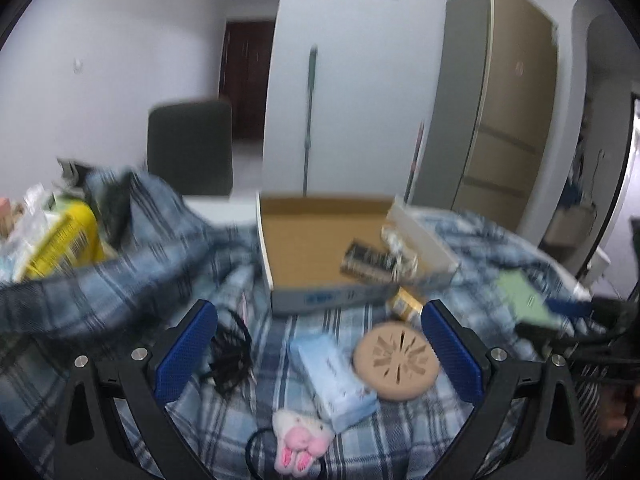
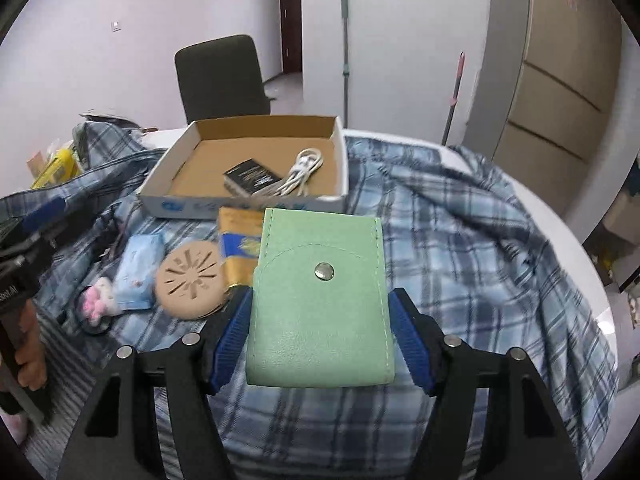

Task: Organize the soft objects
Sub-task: 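Grasp the blue wet-wipe pack with the left gripper while the right holds the pouch, then carry the wet-wipe pack and pouch with both grippers over the box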

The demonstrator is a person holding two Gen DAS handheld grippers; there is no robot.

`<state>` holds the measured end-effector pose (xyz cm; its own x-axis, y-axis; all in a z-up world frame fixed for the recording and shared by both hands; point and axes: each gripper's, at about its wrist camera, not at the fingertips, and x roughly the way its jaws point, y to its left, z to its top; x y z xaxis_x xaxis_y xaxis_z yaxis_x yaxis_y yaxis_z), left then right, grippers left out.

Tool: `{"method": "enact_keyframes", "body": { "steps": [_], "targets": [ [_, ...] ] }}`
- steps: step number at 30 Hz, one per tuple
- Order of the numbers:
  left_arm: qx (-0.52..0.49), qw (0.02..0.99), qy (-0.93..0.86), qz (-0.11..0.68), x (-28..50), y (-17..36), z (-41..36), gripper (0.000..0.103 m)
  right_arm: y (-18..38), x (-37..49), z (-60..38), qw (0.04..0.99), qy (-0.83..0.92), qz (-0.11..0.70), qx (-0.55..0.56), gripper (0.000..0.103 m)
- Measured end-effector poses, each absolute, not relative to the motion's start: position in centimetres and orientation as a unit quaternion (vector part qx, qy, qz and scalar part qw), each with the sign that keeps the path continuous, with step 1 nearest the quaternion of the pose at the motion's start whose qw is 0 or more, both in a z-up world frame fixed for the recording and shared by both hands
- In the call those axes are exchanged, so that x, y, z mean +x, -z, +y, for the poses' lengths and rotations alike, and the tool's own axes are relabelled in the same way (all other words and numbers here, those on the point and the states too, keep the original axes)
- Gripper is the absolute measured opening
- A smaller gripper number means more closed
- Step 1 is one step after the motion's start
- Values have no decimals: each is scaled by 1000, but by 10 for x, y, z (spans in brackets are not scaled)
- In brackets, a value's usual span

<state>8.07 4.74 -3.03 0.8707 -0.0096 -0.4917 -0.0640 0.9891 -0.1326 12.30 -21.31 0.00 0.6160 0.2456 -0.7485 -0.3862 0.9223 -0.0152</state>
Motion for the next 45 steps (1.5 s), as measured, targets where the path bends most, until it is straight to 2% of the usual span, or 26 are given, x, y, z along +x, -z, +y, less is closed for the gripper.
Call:
{"method": "enact_keyframes", "body": {
  "steps": [2,8,10,12,18,21,23,25,28,37,45],
  "targets": [
    [-77,953,-9,294,93,42,47,90,6,128,-217,898,-175,395,-90,67],
    [-79,923,7,376,113,68,43,89,26,135,-225,889,-192,413,-53,67],
    [-63,916,3,397,118,76,36,82,29,135,-227,887,-199,415,-46,67],
    [-51,908,2,417,121,83,32,80,30,133,-229,887,-204,411,-44,67],
    [-47,893,5,448,128,93,31,79,35,129,-225,883,-217,413,-51,67],
    [-33,888,4,459,130,97,27,76,36,130,-225,883,-217,414,-51,67],
    [-28,885,6,465,133,99,25,70,36,129,-224,881,-218,415,-54,67],
    [-33,885,10,464,132,99,26,55,37,129,-223,881,-218,415,-57,67],
    [-36,886,28,462,131,98,24,48,36,128,-224,882,-218,413,-57,67],
    [-46,920,42,387,112,77,24,43,29,119,-226,894,-224,383,-53,67],
    [-38,961,60,269,79,47,18,43,2,90,-227,926,-253,277,-48,67]
  ]
}}
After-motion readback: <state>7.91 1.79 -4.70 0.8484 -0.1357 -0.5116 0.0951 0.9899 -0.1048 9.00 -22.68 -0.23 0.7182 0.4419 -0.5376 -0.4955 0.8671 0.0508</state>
